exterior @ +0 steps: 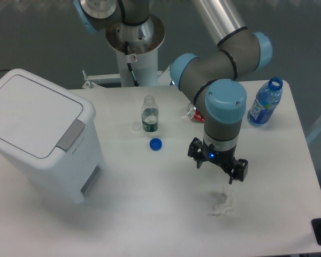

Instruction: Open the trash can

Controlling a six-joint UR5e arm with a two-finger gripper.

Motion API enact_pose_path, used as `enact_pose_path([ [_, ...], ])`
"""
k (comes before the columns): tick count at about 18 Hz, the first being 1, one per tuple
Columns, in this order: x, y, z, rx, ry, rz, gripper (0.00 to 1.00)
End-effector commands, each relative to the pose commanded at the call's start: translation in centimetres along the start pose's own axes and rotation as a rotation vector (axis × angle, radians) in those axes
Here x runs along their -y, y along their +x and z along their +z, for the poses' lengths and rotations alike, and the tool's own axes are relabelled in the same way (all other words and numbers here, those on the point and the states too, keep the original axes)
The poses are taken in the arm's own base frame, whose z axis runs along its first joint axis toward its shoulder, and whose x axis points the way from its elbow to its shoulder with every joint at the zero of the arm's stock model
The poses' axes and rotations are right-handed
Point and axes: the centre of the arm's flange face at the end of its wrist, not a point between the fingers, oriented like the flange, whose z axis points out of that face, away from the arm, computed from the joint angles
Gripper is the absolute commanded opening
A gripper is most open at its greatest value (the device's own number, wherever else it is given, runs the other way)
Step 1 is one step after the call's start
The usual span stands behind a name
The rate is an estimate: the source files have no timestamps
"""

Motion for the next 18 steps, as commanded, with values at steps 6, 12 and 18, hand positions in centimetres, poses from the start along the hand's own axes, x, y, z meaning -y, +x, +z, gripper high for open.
enact_pose_path([
  [6, 0.1, 0.0, 0.1, -0.002, 0.003, 0.0, 1.0],
  [12, 0.7, 0.9, 1.9, -0.014, 0.01, -0.003, 1.0],
  [18, 2.6, 2.2, 1.7, -0.038, 0.093, -0.111, 1.0],
])
